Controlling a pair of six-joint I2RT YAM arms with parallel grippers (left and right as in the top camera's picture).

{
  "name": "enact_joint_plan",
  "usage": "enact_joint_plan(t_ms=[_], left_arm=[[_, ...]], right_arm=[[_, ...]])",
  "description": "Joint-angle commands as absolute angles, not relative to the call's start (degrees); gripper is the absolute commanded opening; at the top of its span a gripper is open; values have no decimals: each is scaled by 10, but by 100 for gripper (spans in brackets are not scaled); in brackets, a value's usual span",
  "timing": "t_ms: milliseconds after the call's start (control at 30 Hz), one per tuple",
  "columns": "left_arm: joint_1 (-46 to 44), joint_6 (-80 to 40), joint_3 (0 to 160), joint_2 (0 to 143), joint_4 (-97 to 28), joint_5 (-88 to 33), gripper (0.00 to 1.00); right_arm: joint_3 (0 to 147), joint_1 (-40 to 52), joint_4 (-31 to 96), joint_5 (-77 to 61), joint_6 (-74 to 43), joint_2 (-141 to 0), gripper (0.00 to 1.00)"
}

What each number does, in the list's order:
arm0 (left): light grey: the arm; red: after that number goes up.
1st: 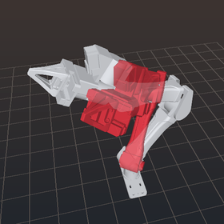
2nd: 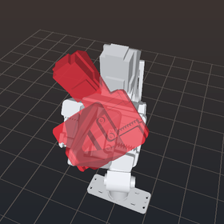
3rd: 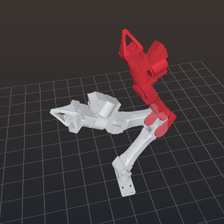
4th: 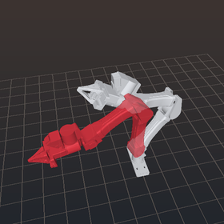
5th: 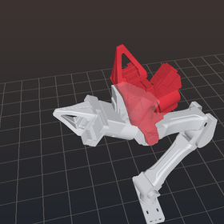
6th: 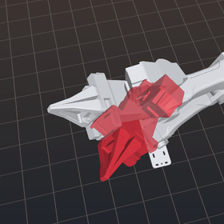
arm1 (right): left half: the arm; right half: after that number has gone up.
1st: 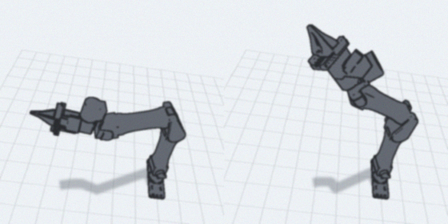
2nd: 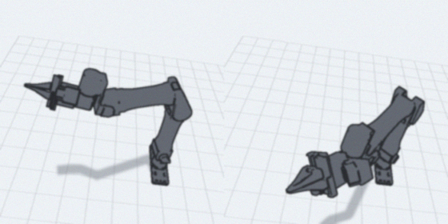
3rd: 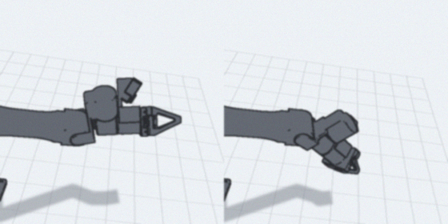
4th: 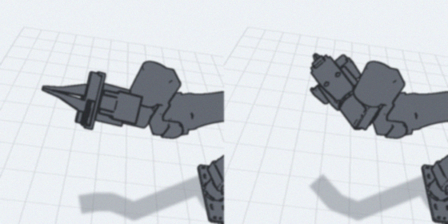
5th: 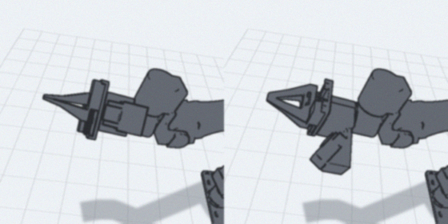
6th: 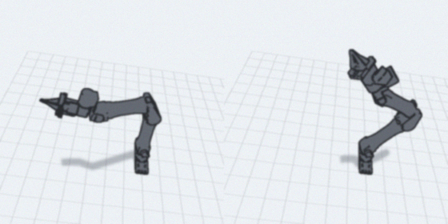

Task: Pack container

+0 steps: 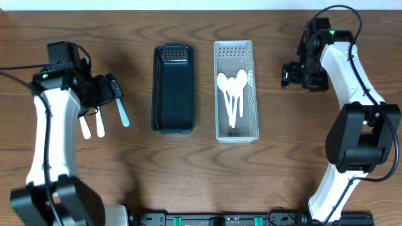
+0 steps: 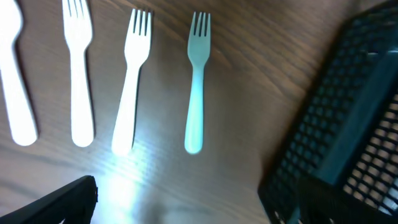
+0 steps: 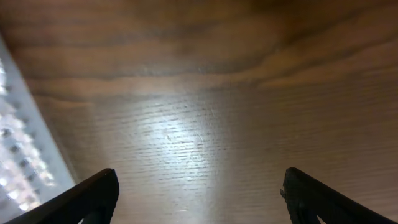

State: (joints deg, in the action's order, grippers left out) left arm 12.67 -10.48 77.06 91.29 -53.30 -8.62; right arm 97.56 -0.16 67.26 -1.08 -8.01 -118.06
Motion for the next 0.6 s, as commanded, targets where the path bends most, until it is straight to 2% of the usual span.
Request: enact_joint_plan(t_ms=[0, 567], left_arm=[[130, -97, 777, 943, -520, -68, 98], [128, -77, 777, 1093, -436, -59, 98]], right_arm=[[951, -5, 658, -9, -65, -1184, 88], [940, -4, 656, -9, -65, -1184, 87]])
